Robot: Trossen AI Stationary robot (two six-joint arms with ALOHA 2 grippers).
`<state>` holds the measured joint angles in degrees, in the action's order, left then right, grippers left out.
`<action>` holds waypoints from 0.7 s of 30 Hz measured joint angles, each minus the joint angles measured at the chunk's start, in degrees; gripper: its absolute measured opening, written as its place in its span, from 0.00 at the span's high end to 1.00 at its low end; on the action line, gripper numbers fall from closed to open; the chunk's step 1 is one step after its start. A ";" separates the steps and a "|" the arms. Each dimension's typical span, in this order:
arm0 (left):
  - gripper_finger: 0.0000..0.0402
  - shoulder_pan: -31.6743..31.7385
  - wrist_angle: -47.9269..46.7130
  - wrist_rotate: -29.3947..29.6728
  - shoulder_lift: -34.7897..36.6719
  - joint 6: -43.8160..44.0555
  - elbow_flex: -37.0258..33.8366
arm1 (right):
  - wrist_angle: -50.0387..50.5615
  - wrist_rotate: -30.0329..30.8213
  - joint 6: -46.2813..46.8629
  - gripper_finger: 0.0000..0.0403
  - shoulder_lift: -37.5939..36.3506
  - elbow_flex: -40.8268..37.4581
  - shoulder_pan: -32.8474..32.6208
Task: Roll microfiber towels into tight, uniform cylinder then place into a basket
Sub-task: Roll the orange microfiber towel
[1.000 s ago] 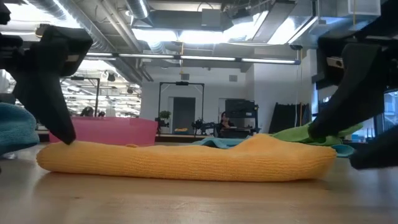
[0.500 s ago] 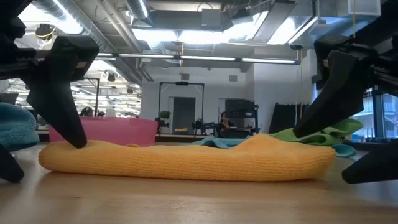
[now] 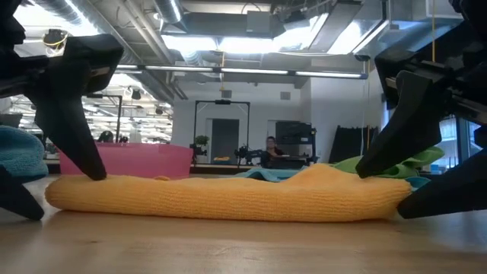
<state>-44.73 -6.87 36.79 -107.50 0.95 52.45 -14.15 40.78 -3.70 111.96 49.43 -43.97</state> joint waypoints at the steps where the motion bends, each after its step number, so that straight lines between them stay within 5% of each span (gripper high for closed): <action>1: 0.60 0.00 0.00 0.45 -0.06 -0.11 0.00 | 0.02 -0.14 -0.01 0.55 0.00 0.00 0.07; 15: 0.79 1.14 -0.53 1.05 -0.20 -0.18 -0.15 | -3.06 -3.51 0.98 0.55 3.13 0.11 1.68; 21: 0.89 1.23 -0.81 1.23 -0.26 1.13 -0.22 | -3.04 -3.27 2.21 0.67 3.21 0.02 1.70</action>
<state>-43.50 -7.68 38.02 -107.77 2.08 52.23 -17.19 37.52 -1.49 115.18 49.45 -42.26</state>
